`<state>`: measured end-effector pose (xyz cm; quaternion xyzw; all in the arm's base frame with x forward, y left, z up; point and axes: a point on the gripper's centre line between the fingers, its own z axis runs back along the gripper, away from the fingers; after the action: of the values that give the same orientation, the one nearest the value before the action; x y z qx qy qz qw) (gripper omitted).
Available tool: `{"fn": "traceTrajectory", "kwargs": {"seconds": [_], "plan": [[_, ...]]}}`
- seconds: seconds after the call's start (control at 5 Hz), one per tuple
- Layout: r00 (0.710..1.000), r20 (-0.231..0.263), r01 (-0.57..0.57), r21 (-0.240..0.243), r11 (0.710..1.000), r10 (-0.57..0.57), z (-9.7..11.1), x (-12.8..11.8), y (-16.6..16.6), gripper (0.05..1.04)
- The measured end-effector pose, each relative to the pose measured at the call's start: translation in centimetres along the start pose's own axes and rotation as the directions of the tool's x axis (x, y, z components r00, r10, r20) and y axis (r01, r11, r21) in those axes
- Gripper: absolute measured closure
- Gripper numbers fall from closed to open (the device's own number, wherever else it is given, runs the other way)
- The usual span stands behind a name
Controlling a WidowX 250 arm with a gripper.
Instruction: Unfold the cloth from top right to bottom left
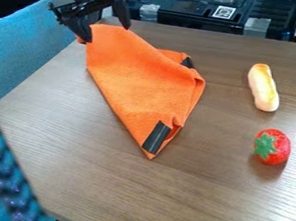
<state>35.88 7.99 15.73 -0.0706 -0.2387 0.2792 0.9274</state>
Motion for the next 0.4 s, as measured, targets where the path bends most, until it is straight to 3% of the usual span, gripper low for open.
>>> {"fn": "traceTrajectory", "kwargs": {"seconds": [0.2,0.4], "plan": [[1.000,-0.026,-0.004,0.003,1.000,0.004,-0.9,-0.4,0.1,0.084],[0.999,-0.034,0.035,-0.029,0.999,-0.036,-2.2,-0.6,-0.9,0.084]]}}
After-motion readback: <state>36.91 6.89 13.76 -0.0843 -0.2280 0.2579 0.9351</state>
